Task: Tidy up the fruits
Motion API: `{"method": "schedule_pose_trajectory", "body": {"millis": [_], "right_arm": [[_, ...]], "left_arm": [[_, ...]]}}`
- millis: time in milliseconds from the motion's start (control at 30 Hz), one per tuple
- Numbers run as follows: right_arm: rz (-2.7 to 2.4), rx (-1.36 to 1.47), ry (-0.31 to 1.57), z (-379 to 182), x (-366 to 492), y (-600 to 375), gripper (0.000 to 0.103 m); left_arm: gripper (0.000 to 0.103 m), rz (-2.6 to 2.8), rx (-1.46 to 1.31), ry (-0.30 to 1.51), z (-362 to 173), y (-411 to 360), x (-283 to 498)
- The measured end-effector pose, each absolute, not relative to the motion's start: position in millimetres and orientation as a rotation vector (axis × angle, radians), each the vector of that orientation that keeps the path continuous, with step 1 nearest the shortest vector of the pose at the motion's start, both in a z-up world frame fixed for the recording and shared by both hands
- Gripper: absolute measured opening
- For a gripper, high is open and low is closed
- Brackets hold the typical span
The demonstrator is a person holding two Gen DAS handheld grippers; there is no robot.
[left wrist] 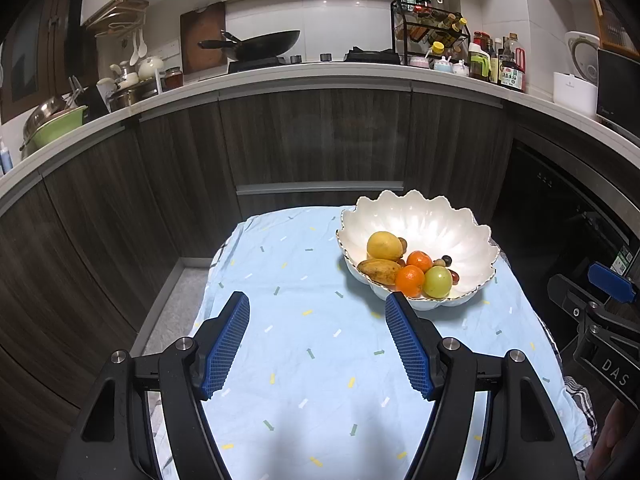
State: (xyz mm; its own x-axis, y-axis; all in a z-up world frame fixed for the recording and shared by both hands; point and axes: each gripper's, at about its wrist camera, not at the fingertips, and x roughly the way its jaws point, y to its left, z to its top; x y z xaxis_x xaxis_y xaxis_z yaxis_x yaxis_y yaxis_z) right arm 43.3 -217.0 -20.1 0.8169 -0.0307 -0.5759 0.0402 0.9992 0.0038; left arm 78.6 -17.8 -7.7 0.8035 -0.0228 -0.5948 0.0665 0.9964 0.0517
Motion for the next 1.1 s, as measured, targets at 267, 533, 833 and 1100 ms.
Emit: {"method": "schedule_pose_trajectory", "body": {"millis": [267, 533, 833, 1100], "right_arm": [[-0.037, 0.016, 0.614, -20.5, 43.8, -217.5, 0.067], [-0.036, 0.017, 0.614, -20.3, 43.8, -217.6, 0.067], [-0.037, 0.018, 0.612, -19.9, 43.5, -217.8, 0.067], [-0.036, 0.019, 0.612, -19.7, 43.4, -217.8, 0.067]], "left_arm": [[0.070, -0.048, 0.072, 0.635, -7.9, -17.3, 78.2], [0.072, -0.046, 0.071, 0.635, -8.1, -17.6, 78.0], [0.072, -0.053, 0.072, 0.643, -9.0, -17.0, 77.8], [0.072, -0.039, 0.076, 0.636, -8.6, -17.9, 75.1]]}}
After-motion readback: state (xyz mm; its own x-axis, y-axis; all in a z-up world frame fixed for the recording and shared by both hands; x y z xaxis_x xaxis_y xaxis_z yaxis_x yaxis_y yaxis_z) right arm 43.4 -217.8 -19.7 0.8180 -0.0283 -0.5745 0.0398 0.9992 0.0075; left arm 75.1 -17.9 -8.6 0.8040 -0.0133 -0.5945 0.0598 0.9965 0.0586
